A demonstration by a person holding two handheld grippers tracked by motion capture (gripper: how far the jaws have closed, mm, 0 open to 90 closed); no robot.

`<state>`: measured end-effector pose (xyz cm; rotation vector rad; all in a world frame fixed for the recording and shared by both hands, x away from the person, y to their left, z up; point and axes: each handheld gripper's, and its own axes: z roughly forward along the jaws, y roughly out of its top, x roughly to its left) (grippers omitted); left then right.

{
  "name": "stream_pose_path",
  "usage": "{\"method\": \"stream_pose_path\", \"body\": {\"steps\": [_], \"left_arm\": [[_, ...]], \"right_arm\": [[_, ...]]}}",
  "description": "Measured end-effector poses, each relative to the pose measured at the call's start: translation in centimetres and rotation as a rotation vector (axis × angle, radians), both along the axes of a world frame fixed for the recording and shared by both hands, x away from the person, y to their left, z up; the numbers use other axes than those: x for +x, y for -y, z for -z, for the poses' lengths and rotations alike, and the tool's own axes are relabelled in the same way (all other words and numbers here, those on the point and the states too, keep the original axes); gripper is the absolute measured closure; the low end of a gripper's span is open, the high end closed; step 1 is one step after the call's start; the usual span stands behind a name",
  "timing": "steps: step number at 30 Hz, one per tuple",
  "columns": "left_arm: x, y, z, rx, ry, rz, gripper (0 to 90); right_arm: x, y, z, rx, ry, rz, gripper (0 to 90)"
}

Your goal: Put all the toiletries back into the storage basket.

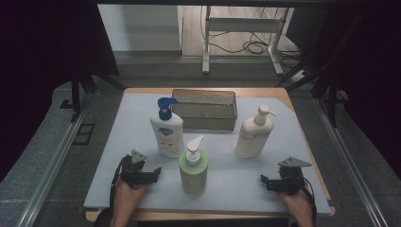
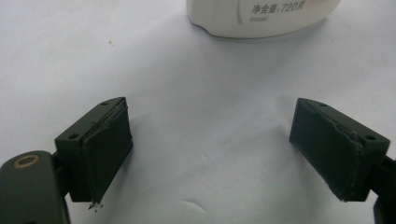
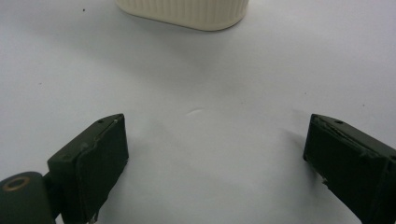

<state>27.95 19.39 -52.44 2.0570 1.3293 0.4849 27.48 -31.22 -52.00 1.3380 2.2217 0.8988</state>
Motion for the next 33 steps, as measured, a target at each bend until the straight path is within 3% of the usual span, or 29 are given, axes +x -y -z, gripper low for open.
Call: {"method": "stream_pose_path", "body": {"steps": [13,27,33], "left_arm": [[0.0,0.0,0.0,-0.001,0.001,0.000,12.3],[0.0,0.0,0.0,-0.001,0.002,0.000,12.3],[0.0,0.0,0.0,-0.001,0.003,-0.001,12.3]], "right_arm": [[0.0,0.0,-0.1,-0.001,-0.003,-0.005,6.4],[0.1,0.2,-0.5,-0.013,-0.014,-0.019,13.1],[0.4,0.2,-1.2,0.014,-0.006,-0.022,16.0]]}}
